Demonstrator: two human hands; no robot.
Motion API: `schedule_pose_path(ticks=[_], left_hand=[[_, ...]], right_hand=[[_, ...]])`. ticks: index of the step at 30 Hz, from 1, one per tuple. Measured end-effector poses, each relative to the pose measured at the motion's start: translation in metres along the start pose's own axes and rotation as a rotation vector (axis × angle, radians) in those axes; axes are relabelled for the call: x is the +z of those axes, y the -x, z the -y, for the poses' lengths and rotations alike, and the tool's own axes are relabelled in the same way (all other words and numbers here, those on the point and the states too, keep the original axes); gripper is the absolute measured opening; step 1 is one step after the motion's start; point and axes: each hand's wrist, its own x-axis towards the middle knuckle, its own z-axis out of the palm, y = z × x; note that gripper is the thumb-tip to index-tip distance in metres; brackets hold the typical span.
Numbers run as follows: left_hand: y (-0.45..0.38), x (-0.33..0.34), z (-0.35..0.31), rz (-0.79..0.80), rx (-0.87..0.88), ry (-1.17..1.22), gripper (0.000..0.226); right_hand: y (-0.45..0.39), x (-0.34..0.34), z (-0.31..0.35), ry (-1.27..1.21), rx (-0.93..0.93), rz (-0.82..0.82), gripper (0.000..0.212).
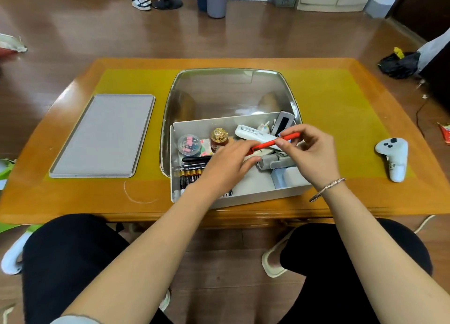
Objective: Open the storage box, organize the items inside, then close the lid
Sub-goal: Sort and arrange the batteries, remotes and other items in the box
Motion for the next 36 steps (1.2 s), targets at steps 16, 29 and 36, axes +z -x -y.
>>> schedule_pose_path(ticks=[16, 29, 36], left_hand=[[0.046, -0.023, 0.053, -0.376, -0.470, -0.239, 0.026], [0.051, -0.025, 0.057, -0.306, -0.377, -0.148, 0.029], [0.052, -0.027, 0.047, -0.266, -0.437, 0.054, 0.019]], right_hand=[[-0.002, -0.026, -0.053, 0.835, 0.267, -0.078, 0.015], [-0.010, -0.006, 0.001, 0.362, -0.194, -0.289, 0.020], [-0.008, 0.053, 0.009, 0.378, -0.219, 0.141, 0.015]])
